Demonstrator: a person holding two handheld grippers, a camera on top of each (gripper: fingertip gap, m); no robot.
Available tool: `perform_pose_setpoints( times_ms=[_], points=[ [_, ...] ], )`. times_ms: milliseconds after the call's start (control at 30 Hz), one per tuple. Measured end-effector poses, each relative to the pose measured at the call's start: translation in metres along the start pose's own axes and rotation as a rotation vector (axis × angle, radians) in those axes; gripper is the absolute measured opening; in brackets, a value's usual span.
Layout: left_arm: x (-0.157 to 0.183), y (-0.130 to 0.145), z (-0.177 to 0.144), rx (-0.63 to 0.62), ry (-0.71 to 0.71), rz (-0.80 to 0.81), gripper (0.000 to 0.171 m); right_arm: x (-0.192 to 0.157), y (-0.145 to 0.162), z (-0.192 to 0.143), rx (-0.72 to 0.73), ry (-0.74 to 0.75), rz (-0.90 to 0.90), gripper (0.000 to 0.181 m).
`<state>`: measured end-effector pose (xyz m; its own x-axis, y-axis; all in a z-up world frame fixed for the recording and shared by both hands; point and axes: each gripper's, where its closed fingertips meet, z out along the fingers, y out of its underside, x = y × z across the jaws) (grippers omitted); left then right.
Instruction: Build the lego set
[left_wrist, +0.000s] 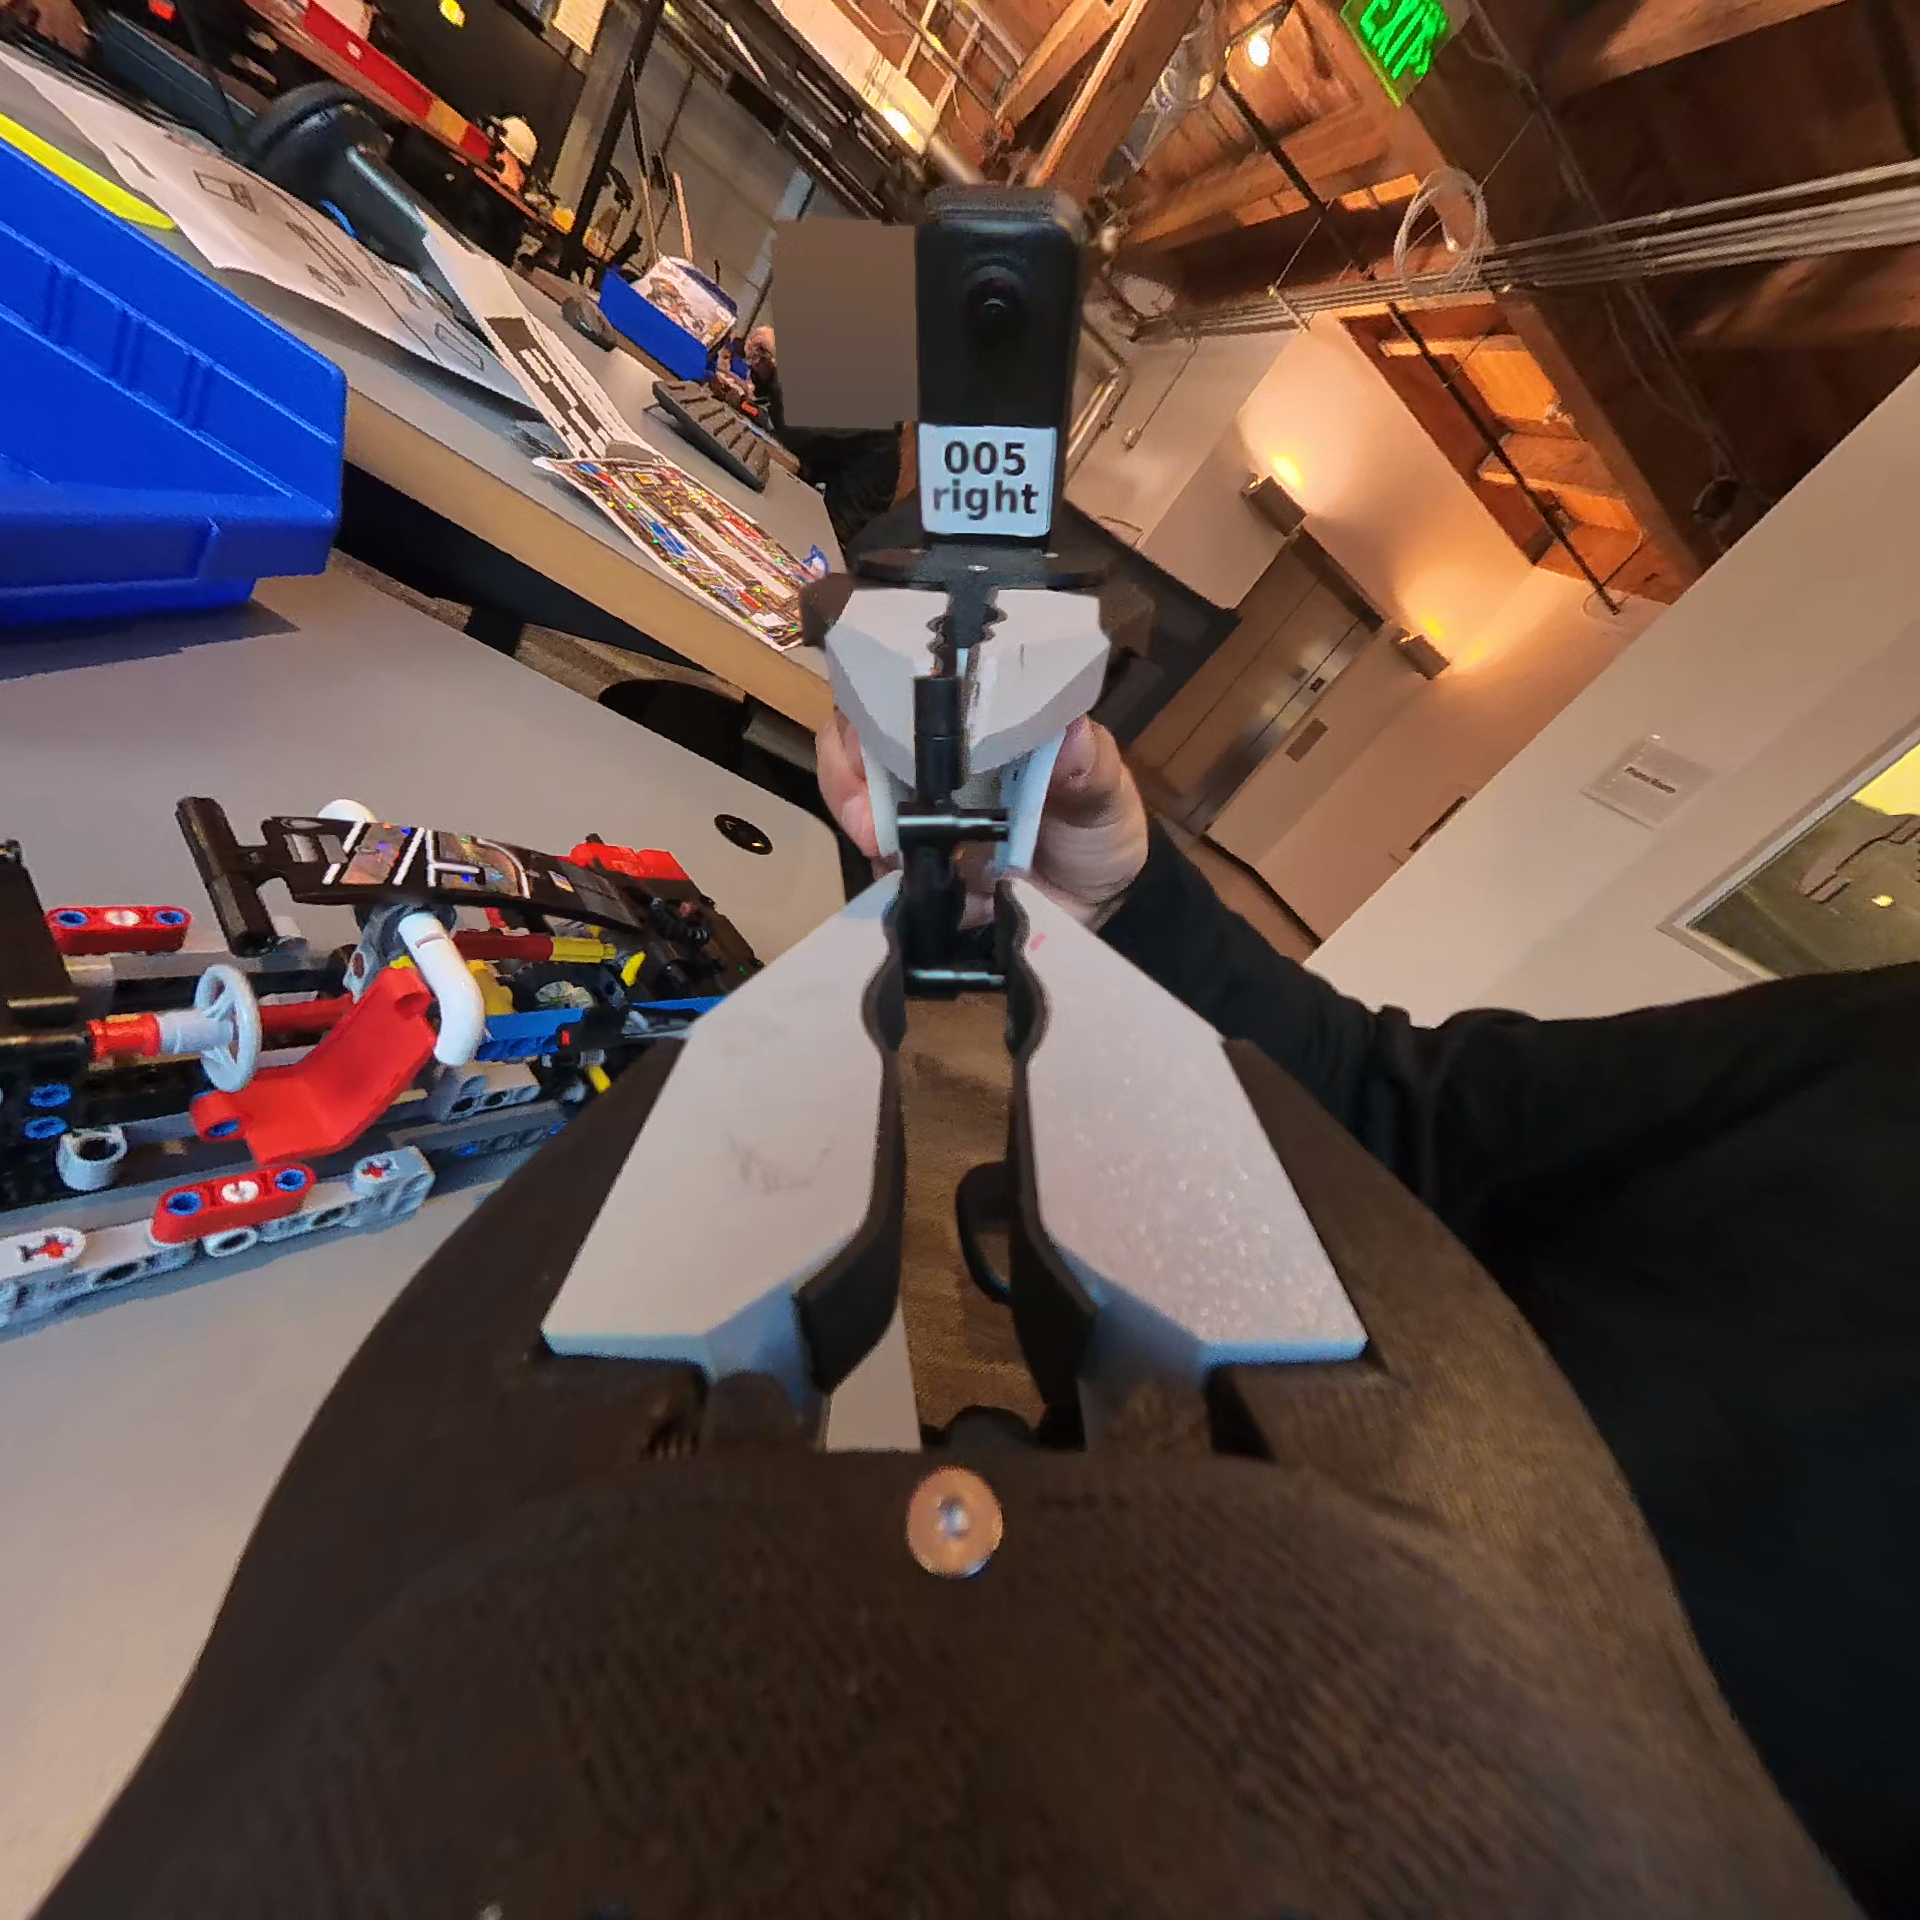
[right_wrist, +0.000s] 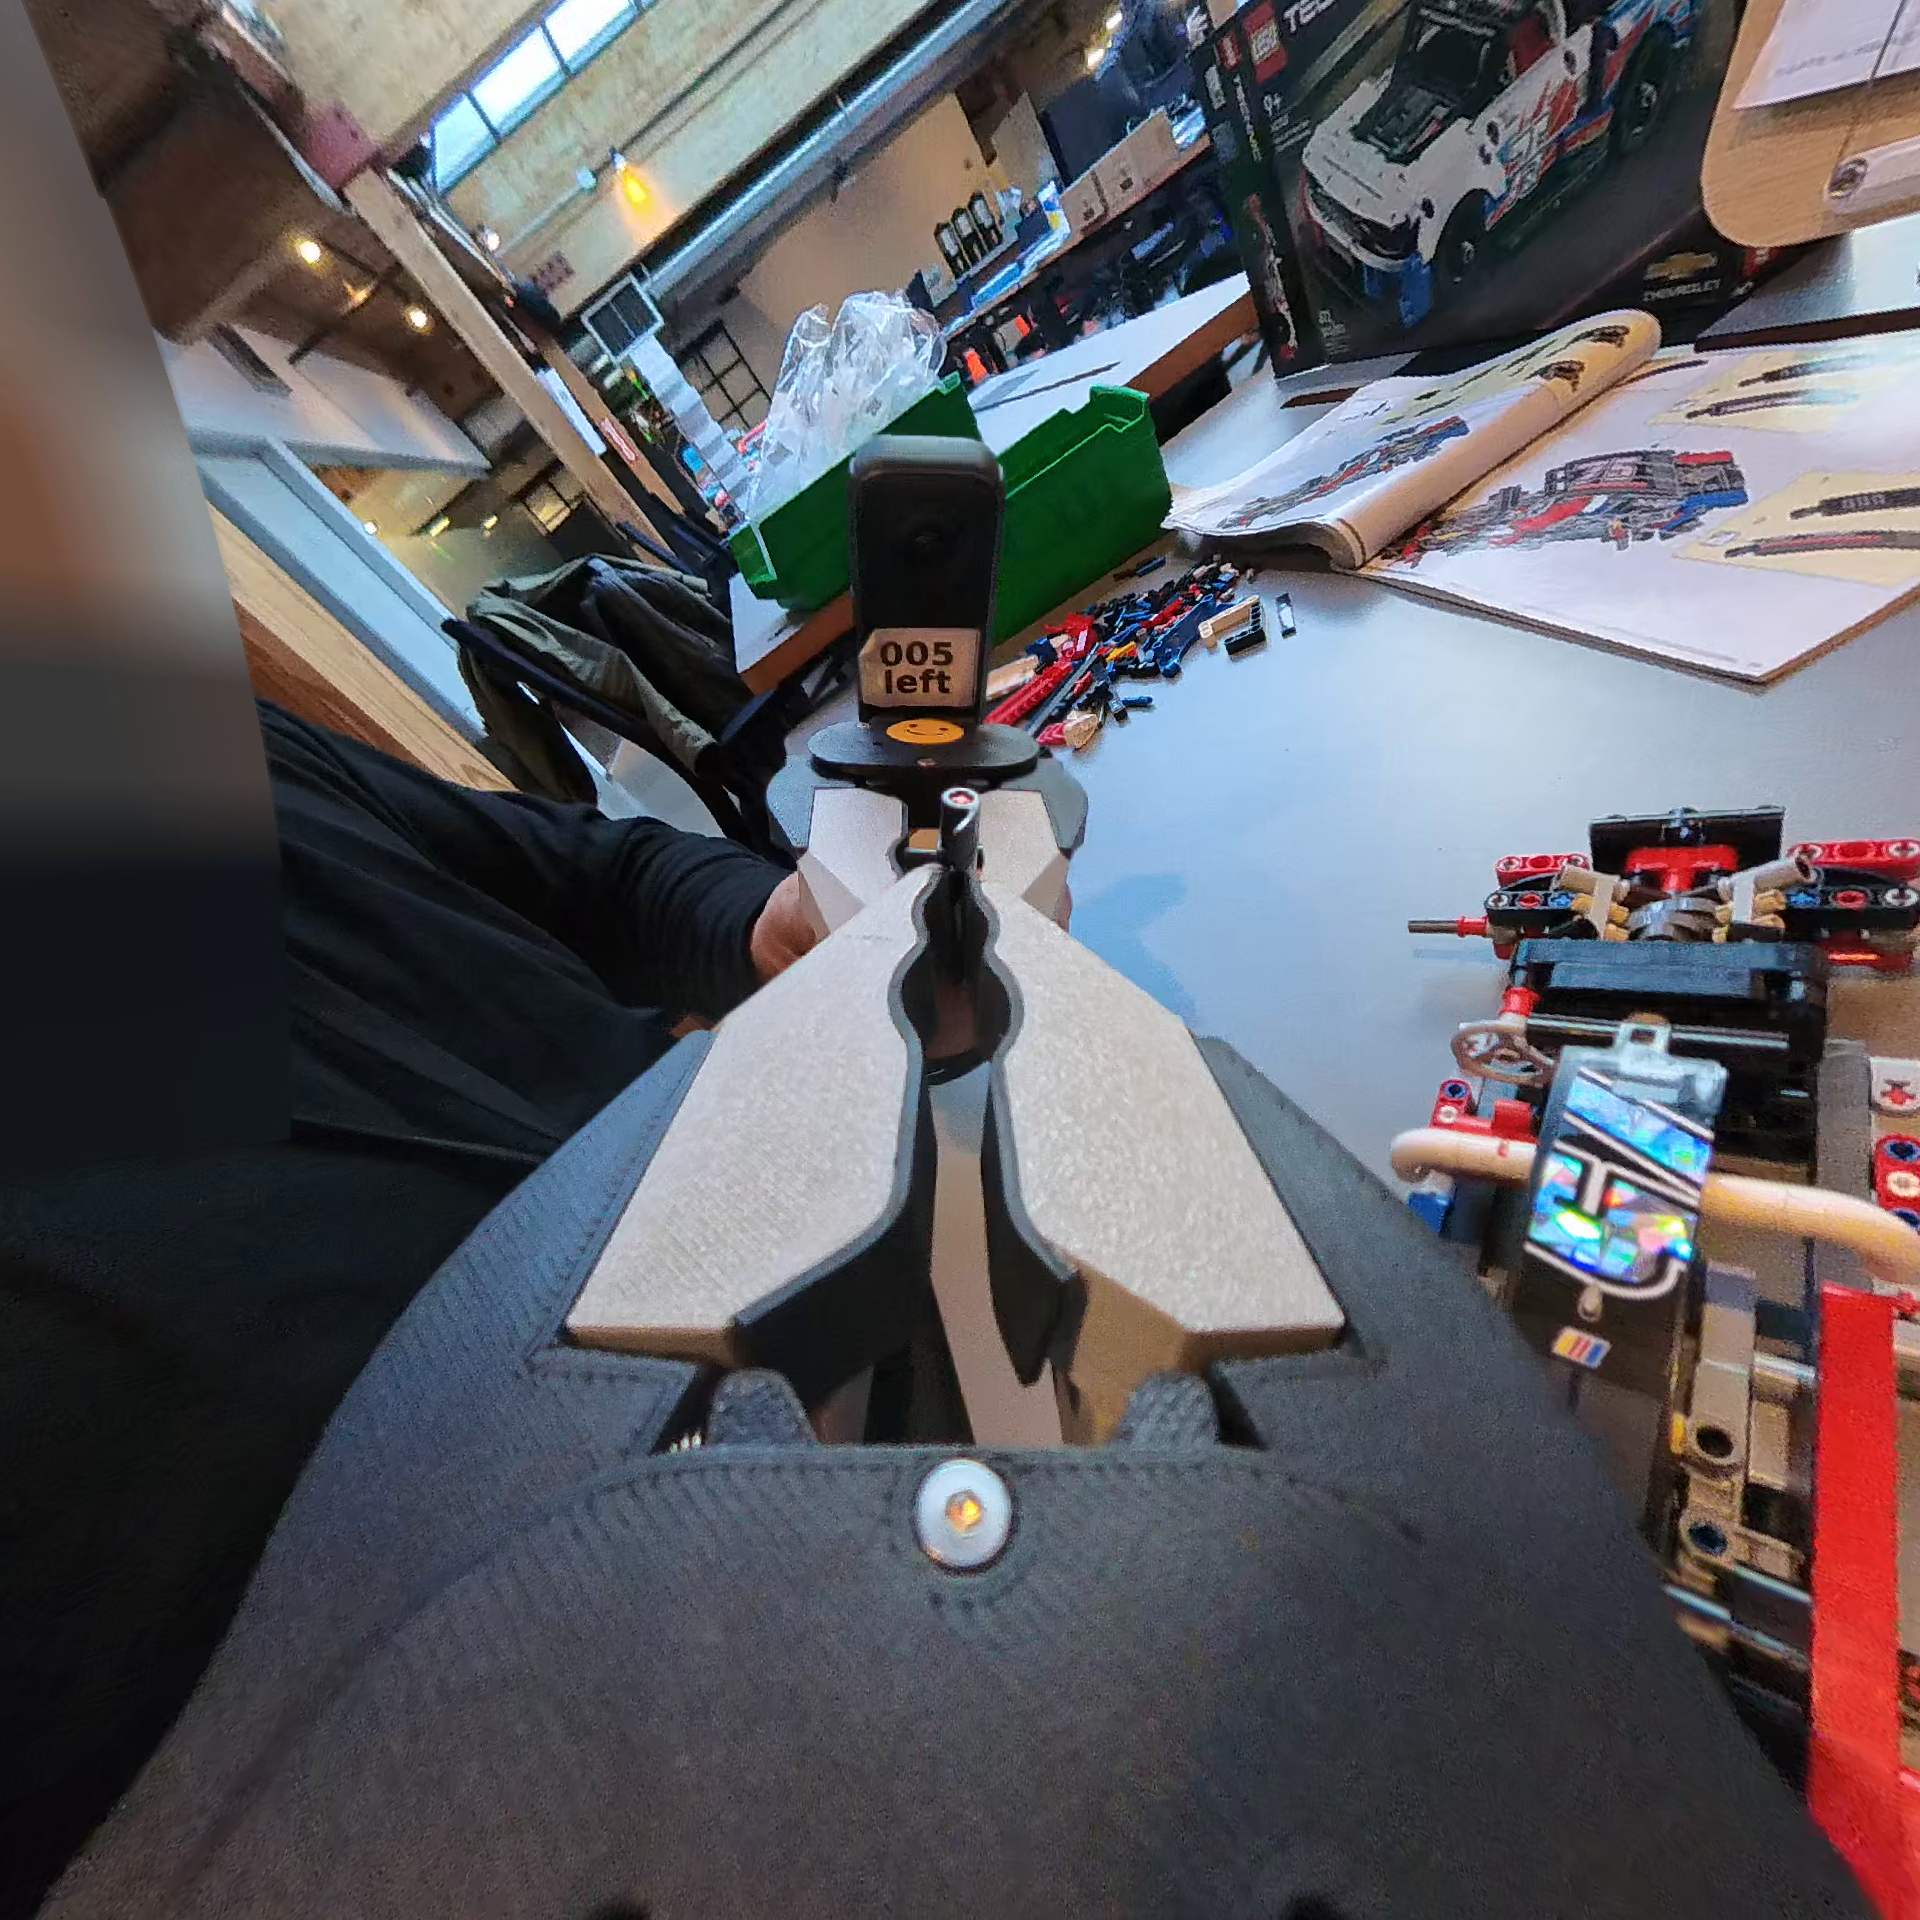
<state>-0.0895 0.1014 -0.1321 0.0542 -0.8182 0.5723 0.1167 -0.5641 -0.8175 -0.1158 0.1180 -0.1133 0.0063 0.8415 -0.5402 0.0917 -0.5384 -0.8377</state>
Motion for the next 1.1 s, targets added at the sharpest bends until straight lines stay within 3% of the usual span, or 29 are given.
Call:
perform_pose_setpoints(
  times_ms=[200,433,533,600,700,767,933,1100],
  points=[
    [-0.007,0.004,0.009,-0.046,-0.001,-0.007,0.013,0.010,0.002,-0.010,0.033,0.030,0.025,0.000],
    [-0.025,0.011,0.008,-0.081,-0.063,-0.016,0.040,0.023,-0.005,-0.025,0.100,0.039,0.074,0.000],
    [-0.031,0.018,-0.004,-0.120,-0.101,0.004,0.042,0.042,-0.012,-0.055,0.109,0.142,0.055,0.000],
    [-0.032,0.022,-0.013,-0.146,-0.116,0.012,0.042,0.073,-0.018,-0.095,0.098,0.324,0.023,0.000],
    [-0.033,0.030,-0.029,-0.198,-0.139,0.024,0.040,0.125,-0.010,-0.159,-0.053,0.655,-0.017,0.000],
    [-0.033,0.036,-0.039,-0.229,-0.150,0.024,0.040,0.146,0.009,-0.173,-0.226,0.754,-0.001,0.000],
    [-0.027,0.051,-0.055,-0.270,-0.149,0.005,0.040,0.172,0.059,-0.167,-0.641,0.835,0.054,0.000],
    [-0.016,0.066,-0.068,-0.287,-0.135,-0.035,0.039,0.167,0.082,-0.132,-0.790,0.679,0.154,0.000]
  ],
)
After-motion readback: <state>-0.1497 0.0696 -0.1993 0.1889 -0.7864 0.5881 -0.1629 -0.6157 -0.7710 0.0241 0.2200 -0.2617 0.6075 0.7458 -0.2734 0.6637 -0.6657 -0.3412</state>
